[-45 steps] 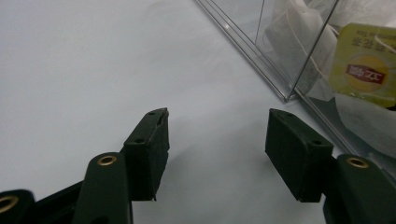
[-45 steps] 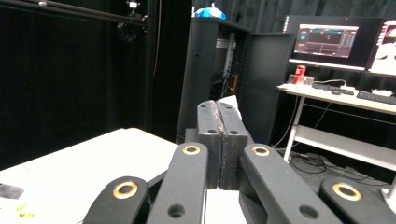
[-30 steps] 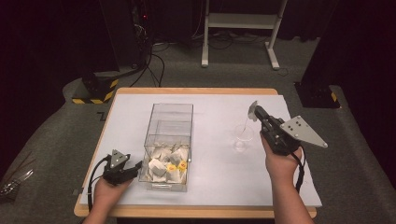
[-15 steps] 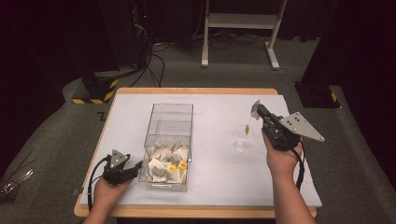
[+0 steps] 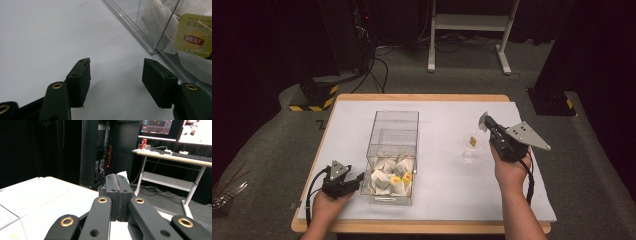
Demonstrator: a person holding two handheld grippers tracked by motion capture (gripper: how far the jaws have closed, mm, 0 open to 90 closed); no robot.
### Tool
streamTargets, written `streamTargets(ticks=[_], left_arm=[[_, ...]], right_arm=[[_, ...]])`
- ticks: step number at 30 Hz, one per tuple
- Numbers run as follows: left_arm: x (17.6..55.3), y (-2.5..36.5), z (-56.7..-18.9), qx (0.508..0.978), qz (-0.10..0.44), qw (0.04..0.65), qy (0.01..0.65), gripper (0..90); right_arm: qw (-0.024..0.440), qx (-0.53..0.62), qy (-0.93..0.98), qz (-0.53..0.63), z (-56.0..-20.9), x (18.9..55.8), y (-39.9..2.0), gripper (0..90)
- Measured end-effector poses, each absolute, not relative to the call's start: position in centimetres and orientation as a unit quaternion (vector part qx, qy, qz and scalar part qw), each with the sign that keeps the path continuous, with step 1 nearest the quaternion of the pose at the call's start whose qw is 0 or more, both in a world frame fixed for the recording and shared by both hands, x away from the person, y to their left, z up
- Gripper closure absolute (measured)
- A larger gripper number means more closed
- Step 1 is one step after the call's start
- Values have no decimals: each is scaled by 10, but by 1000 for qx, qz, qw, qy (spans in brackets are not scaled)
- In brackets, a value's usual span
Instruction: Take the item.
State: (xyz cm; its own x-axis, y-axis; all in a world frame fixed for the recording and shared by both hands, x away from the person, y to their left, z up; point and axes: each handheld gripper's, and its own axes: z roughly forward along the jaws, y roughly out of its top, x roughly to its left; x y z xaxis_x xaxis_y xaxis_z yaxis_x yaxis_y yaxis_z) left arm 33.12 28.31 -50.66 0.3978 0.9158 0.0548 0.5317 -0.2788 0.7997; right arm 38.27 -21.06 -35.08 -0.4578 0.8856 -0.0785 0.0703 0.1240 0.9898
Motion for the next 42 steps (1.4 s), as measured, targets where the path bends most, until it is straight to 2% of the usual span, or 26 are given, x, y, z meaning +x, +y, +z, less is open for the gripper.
streamTargets(ticks=[28, 42], left_arm=[[332, 283, -507, 756, 266, 358, 478, 400], [332, 283, -506, 757, 266, 358, 478, 400]], right_arm=[[333, 406, 703, 479, -415, 405, -203, 899], [326, 414, 718, 455, -432, 412, -200, 896]])
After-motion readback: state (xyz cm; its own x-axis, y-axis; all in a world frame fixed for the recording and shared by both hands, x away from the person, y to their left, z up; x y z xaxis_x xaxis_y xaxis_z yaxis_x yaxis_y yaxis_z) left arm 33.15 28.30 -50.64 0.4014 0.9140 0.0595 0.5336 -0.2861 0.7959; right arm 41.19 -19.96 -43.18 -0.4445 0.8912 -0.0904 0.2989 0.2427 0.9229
